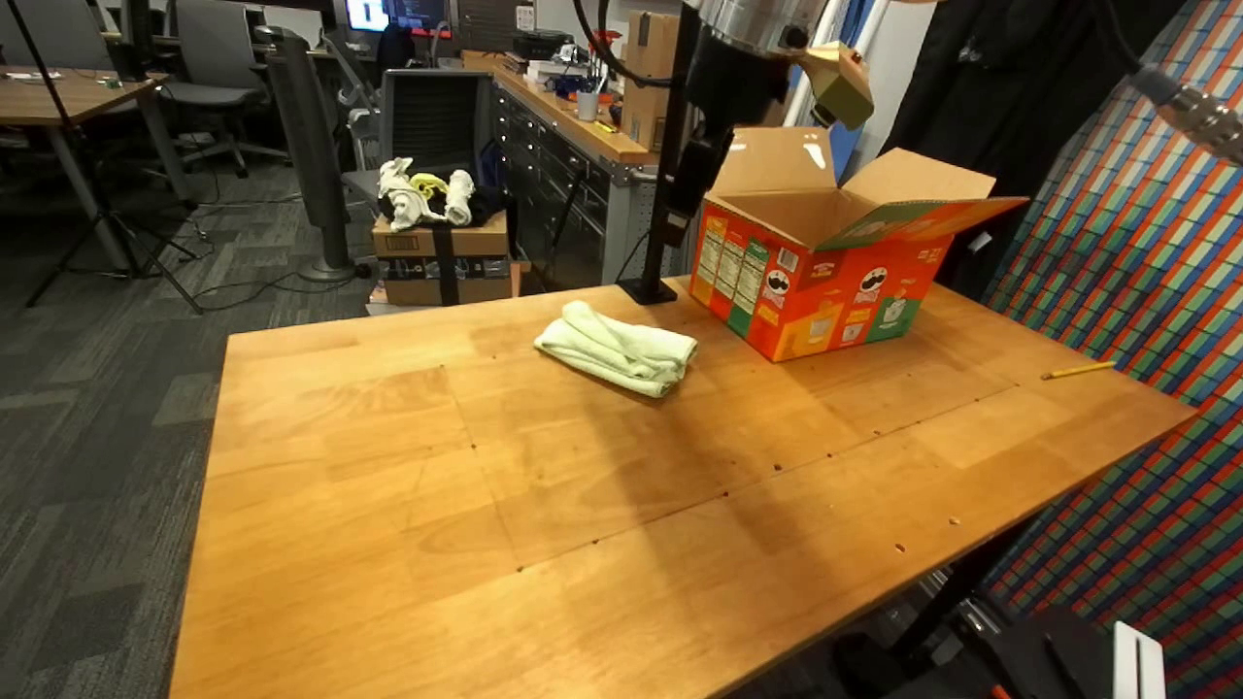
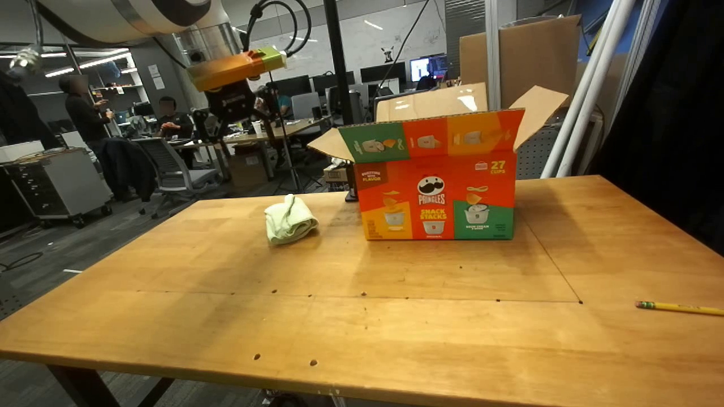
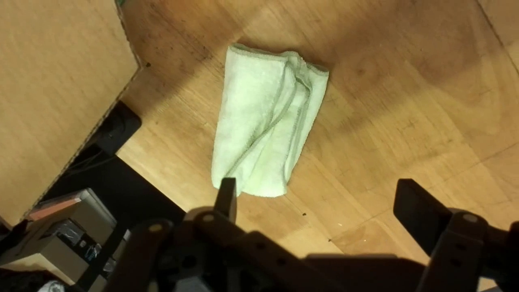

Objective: Pick up the clothes from the table and put them in the box.

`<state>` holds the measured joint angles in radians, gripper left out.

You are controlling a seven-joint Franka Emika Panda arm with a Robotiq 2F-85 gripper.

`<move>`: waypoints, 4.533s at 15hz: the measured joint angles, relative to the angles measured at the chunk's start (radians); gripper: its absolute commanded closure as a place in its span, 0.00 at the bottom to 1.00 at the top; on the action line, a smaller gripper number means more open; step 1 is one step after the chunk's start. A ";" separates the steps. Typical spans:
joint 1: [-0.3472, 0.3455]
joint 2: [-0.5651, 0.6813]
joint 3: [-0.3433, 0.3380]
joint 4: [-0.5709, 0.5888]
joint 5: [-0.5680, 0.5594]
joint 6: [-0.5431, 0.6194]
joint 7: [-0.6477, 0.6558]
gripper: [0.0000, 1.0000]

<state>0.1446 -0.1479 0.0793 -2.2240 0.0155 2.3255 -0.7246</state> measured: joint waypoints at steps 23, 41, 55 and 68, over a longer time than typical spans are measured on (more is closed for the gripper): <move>0.043 0.133 0.067 -0.016 0.000 0.091 -0.045 0.00; -0.043 0.439 0.066 0.176 -0.041 0.145 -0.046 0.00; -0.086 0.510 0.064 0.176 -0.086 0.153 -0.052 0.58; -0.101 0.493 0.054 0.216 -0.093 0.154 -0.050 0.97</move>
<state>0.0439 0.3454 0.1328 -2.0083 -0.0770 2.4798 -0.7746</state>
